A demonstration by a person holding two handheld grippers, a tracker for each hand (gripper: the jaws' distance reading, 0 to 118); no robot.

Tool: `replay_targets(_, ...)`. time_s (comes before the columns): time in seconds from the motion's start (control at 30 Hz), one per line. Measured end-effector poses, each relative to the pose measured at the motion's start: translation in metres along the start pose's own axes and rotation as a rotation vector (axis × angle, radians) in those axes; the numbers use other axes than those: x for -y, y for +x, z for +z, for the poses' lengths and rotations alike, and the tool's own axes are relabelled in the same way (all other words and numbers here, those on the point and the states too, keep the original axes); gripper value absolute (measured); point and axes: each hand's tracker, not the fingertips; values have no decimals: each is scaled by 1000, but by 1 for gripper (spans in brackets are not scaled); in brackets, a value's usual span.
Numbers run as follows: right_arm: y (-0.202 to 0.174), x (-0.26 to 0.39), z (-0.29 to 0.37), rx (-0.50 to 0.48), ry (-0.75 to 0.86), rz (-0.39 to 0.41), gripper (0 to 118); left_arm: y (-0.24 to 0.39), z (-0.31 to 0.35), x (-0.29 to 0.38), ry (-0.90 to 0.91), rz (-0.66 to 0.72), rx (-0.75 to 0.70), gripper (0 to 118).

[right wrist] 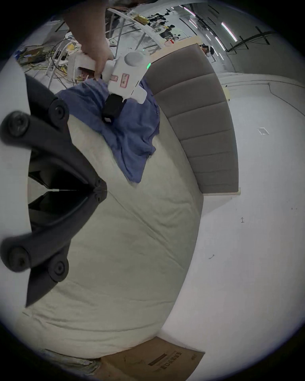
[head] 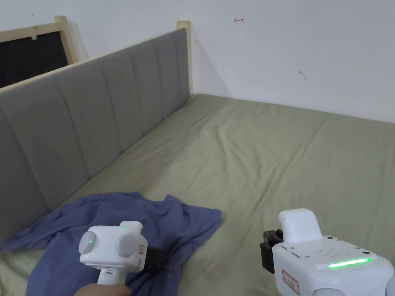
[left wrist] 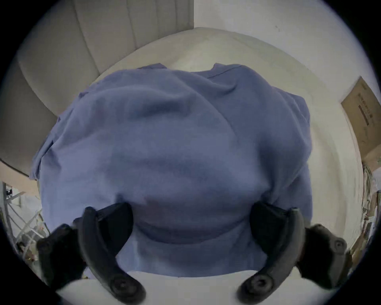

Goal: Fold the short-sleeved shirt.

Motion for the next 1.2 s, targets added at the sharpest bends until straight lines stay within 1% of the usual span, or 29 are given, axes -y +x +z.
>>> replay_targets(0.03,1,0,2,-2,-4,-1,0,-5,11,-2,35,-20,27,94)
replay_targets(0.07,2,0,4,-2,-4,-1,0,-5,21,-1,76,-56,17,65)
replay_targets(0.1,4,0,6,-2,0,2,0,-6,34,0,127,-106,-30,28)
replay_targets(0.13,5,0,9,0,4,7,0,-6,42,5,87,-121,17,1)
replay_targets(0.17,6,-1,13,3,10,11,0,-9,52,7,103,-156,0,1)
replay_targets(0.23,11,-2,20,3,22,9,0,-18,83,12,177,-174,50,1)
replay_targets(0.27,14,-3,25,4,29,5,0,-21,102,10,256,-219,-4,1)
replay_targets(0.3,17,-4,31,8,38,-1,0,-24,120,7,289,-228,-31,1)
replay_targets(0.37,25,-6,43,24,62,-21,0,-31,157,2,361,-194,-2,1)
replay_targets(0.4,30,-8,52,31,80,-38,0,-32,182,2,448,-177,23,1)
replay_targets(0.47,42,-9,72,46,119,-74,0,-18,226,-6,576,-177,98,1)
replay_targets(0.57,65,-9,106,94,170,-114,0,27,287,-18,720,-338,135,1)
replay_targets(0.63,82,-8,131,143,199,-145,0,66,318,-24,779,-400,205,1)
replay_targets(0.73,107,-5,168,203,247,-197,0,126,344,-33,791,-412,388,1)
replay_targets(0.8,124,0,198,270,280,-203,0,170,354,-37,797,-413,520,1)
replay_targets(0.9,146,11,236,350,320,-211,0,235,356,-45,780,-427,674,1)
replay_targets(1.0,170,27,271,431,345,-239,0,302,349,-47,713,-459,778,1)
replay_targets(1.07,184,39,289,495,349,-241,0,342,339,-46,638,-480,834,1)
replay_targets(1.13,197,51,302,555,349,-249,0,382,324,-42,554,-506,849,1)
replay_targets(1.2,212,65,311,587,338,-283,0,417,302,-35,464,-526,835,1)
